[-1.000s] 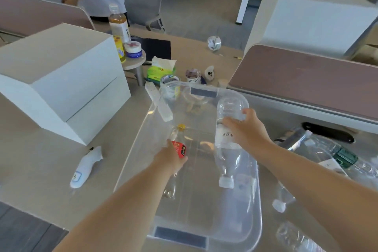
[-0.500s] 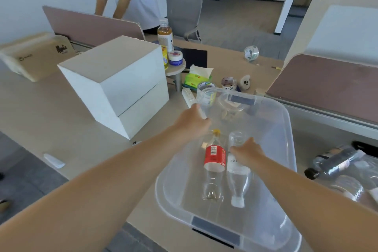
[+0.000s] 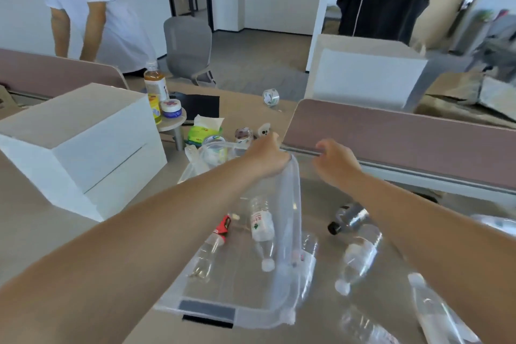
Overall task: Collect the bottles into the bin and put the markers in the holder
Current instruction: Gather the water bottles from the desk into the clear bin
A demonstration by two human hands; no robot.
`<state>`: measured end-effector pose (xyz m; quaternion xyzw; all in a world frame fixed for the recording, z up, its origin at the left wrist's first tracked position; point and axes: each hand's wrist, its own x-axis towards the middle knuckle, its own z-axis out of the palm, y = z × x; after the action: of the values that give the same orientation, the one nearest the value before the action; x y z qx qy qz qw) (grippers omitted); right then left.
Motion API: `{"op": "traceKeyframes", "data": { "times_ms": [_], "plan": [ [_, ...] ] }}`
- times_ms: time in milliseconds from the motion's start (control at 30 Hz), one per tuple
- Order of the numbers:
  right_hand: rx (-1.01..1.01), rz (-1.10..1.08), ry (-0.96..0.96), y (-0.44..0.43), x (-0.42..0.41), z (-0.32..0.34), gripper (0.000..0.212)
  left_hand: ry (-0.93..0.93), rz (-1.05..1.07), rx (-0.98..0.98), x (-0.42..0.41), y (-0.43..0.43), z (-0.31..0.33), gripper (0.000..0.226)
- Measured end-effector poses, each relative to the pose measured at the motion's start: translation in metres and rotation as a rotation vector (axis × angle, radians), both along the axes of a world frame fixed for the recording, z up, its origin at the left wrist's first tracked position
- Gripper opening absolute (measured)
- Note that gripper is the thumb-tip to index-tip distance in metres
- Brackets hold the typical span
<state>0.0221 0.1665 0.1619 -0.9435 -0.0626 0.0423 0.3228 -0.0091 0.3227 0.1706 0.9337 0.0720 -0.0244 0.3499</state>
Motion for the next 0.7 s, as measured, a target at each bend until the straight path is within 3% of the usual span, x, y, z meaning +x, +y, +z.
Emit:
{"op": "traceKeyframes", "data": {
  "times_ms": [133, 300, 400, 500, 567, 700],
  "plan": [
    [-0.046, -0.142, -0.036, -0.090, 0.007, 0.017, 0.041, 0.005, -0.047, -0.044, 0.019, -0.071, 0.009, 0.058],
    [-0.137, -0.257, 0.106, -0.191, 0.001, -0.021, 0.005, 0.157, -0.115, -0.070, 0.024, -0.158, -0.041, 0.061],
    [-0.195, -0.307, 0.201, -0.240, -0.011, -0.064, 0.021, 0.247, -0.125, -0.057, 0.020, -0.196, -0.086, 0.064],
    [-0.204, -0.284, 0.276, -0.274, -0.031, -0.105, 0.013, 0.361, -0.080, -0.077, 0.016, -0.222, -0.138, 0.070],
    [-0.176, -0.294, 0.307, -0.292, -0.045, -0.123, 0.020, 0.436, -0.020, -0.070, 0.007, -0.232, -0.171, 0.067],
    [-0.099, -0.361, 0.362, -0.315, -0.070, -0.147, 0.035, 0.434, 0.054, 0.030, -0.011, -0.244, -0.226, 0.078]
  ]
}}
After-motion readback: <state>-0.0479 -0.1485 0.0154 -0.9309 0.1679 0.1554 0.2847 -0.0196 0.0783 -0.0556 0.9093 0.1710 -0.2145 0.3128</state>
